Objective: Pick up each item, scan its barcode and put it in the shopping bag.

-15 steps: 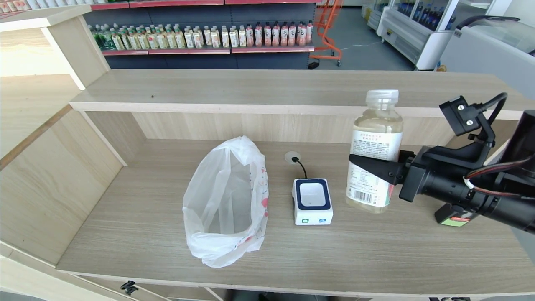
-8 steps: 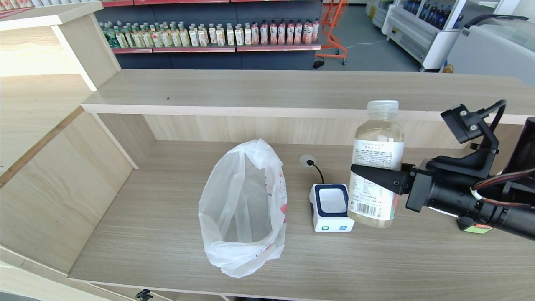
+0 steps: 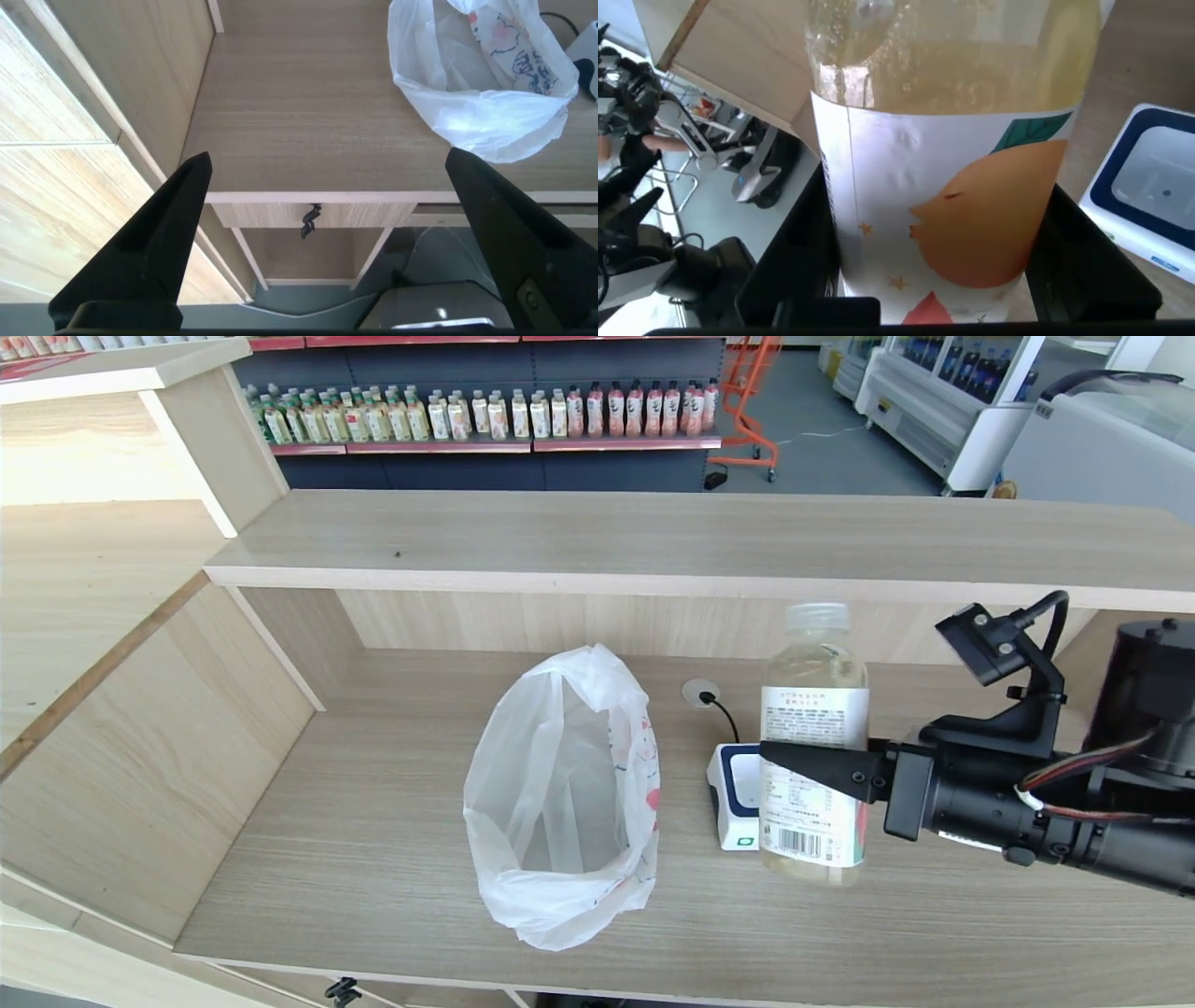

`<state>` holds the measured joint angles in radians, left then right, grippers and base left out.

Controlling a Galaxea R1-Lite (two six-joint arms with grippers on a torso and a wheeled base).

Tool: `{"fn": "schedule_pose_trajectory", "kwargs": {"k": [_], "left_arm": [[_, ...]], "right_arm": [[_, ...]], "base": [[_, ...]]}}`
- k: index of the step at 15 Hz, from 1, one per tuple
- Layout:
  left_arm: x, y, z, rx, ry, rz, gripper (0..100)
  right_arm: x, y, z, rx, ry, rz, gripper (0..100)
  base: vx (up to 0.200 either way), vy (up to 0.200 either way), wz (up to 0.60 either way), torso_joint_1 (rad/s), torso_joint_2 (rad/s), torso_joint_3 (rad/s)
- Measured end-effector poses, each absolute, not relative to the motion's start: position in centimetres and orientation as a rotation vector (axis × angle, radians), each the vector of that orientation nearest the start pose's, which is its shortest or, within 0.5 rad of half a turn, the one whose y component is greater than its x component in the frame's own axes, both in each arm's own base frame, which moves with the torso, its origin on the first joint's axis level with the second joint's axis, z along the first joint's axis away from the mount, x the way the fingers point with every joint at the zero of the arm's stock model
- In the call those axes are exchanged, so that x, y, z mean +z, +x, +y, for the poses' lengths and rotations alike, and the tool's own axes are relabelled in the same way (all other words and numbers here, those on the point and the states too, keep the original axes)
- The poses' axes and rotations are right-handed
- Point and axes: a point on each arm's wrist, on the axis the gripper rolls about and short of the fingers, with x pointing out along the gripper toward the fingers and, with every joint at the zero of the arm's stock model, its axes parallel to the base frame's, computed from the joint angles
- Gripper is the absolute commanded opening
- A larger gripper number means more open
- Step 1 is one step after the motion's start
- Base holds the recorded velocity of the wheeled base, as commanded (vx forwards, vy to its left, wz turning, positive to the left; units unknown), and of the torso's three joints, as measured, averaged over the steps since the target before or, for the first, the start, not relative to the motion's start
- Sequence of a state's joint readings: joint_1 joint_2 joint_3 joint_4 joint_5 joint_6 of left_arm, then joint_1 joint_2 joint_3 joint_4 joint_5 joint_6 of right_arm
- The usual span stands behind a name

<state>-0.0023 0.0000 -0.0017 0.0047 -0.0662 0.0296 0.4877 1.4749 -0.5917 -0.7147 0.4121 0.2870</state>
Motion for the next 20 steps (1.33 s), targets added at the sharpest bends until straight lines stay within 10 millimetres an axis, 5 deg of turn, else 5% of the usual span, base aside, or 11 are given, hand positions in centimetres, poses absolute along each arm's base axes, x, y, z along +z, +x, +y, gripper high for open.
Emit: {"fn": "schedule_pose_trajectory", "kwargs": {"k": [6, 13, 20], "left_arm": [[7.5, -2.3, -0.1, -0.068, 0.029, 0.003, 100], [7.6, -2.3, -0.1, -0.068, 0.03, 0.002, 100], [7.5, -2.3, -0.1, -0.068, 0.029, 0.002, 100]], "right_arm": [[16.1, 23.9, 14.4, 0.867, 0.243, 0.407, 0], [11.5, 27.5, 20.2, 1.006, 0.031, 0.277, 0], [9.7, 32.1, 25.2, 1.052, -0.04, 0.07, 0]], "base": [[0.0, 0.0, 0.0, 0.0, 0.0, 0.0], [0.0, 0.0, 0.0, 0.0, 0.0, 0.0], [0.0, 0.0, 0.0, 0.0, 0.0, 0.0]]}}
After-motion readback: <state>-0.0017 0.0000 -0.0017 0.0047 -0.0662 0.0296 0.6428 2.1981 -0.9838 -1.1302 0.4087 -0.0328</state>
